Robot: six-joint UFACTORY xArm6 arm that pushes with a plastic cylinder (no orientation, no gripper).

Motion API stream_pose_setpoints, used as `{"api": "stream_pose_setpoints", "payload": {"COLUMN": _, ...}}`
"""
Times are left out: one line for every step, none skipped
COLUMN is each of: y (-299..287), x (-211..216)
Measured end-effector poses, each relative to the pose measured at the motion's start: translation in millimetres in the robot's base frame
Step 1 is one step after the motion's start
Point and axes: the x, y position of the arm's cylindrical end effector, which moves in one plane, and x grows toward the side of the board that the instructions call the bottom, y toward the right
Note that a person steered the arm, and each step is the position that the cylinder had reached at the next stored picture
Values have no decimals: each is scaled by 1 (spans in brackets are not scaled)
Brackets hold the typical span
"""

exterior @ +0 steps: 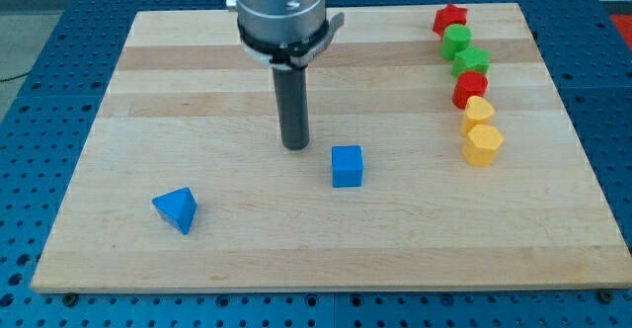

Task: Push the blue cube closer to the yellow hexagon

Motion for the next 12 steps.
{"api": "stream_pose_setpoints", "payload": {"y": 0, "x": 19}}
{"api": "stream_pose_setpoints", "payload": {"y": 23, "x": 35}}
{"api": "stream_pose_setpoints", "payload": {"y": 44, "x": 41}}
{"api": "stream_pose_setpoints", "payload": {"y": 49, "x": 41}}
{"api": "stream_pose_setpoints", "payload": {"y": 49, "x": 38}}
{"api": "stream_pose_setpoints", "payload": {"y": 49, "x": 35}}
{"api": "stream_pose_setpoints", "payload": {"y": 49, "x": 35}}
{"api": "stream_pose_setpoints", "payload": {"y": 49, "x": 32}}
{"api": "stream_pose_setpoints", "payload": {"y": 49, "x": 30}}
{"api": "stream_pose_setpoints", "payload": {"y": 52, "x": 28}}
{"api": "stream_pose_setpoints", "payload": {"y": 60, "x": 26}}
{"api": "stream_pose_setpoints", "payload": {"y": 68, "x": 25}}
